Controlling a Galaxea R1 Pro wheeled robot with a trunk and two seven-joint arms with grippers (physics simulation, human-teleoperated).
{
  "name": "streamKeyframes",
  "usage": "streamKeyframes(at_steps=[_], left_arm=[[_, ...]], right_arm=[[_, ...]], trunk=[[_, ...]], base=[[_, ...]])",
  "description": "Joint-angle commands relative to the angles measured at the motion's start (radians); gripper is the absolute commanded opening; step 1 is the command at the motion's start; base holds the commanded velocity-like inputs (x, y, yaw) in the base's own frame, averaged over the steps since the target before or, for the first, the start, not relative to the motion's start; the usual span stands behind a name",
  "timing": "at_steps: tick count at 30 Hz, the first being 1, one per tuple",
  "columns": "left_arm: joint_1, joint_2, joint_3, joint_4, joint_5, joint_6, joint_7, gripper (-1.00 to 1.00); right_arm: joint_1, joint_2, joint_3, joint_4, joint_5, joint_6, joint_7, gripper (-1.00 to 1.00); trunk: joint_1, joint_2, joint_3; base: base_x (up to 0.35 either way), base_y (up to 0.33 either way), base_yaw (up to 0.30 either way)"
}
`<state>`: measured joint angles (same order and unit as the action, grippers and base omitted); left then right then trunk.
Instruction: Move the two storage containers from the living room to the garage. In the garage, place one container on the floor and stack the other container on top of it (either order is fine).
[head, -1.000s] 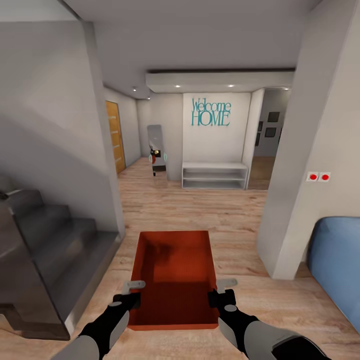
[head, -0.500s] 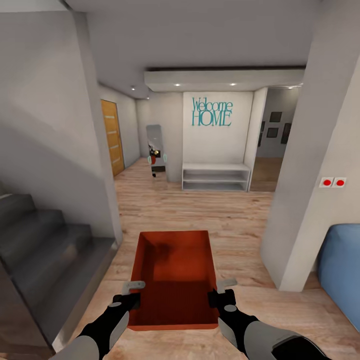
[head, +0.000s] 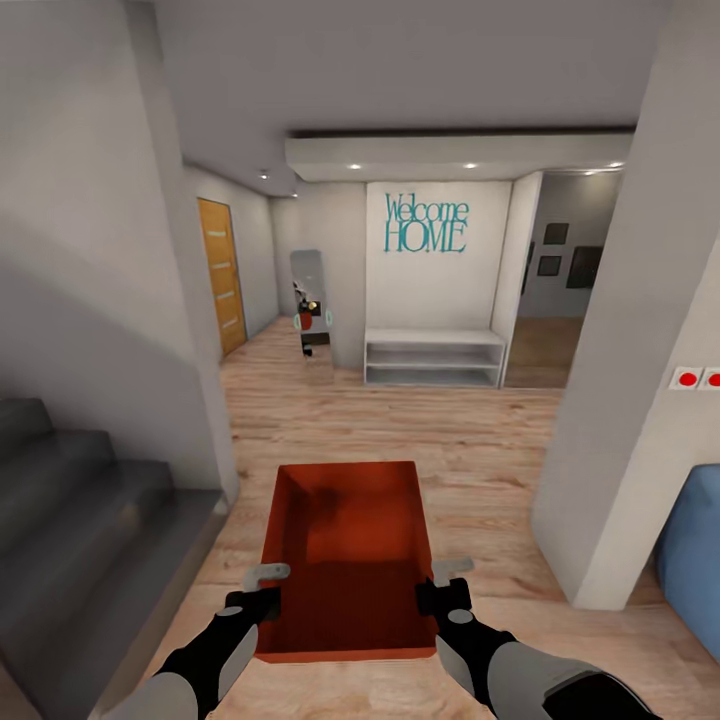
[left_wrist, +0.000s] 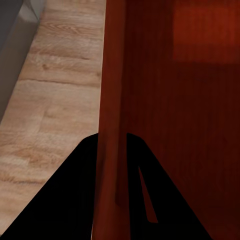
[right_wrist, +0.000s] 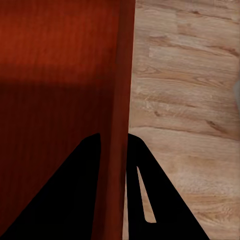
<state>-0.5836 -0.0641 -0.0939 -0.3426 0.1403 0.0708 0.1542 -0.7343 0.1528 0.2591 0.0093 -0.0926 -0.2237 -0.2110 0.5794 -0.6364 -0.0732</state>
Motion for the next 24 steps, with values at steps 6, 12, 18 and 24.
streamKeyframes(at_steps=[6, 12, 18, 24], left_arm=[[-0.001, 0.001, 0.003, -0.015, 0.007, -0.042, 0.011, -1.00], [-0.001, -0.002, 0.003, 0.005, 0.006, -0.043, 0.011, -1.00], [-0.001, 0.001, 0.003, 0.007, 0.006, -0.043, 0.012, -1.00], [-0.001, -0.001, 0.003, 0.007, 0.005, -0.042, 0.012, -1.00]], right_arm=[[-0.001, 0.002, -0.029, 0.003, -0.004, 0.000, 0.013, -1.00], [0.000, 0.002, -0.029, 0.003, -0.004, 0.000, 0.013, -1.00], [0.000, 0.002, -0.029, 0.003, -0.004, 0.000, 0.012, -1.00], [0.000, 0.002, -0.029, 0.003, -0.004, 0.000, 0.007, -1.00]], trunk=[[0.001, -0.002, -0.002], [0.001, -0.002, -0.002], [0.001, -0.002, -0.002], [0.001, -0.002, -0.002]], base=[[0.322, 0.000, 0.000], [0.322, 0.000, 0.000], [0.322, 0.000, 0.000], [0.322, 0.000, 0.000]])
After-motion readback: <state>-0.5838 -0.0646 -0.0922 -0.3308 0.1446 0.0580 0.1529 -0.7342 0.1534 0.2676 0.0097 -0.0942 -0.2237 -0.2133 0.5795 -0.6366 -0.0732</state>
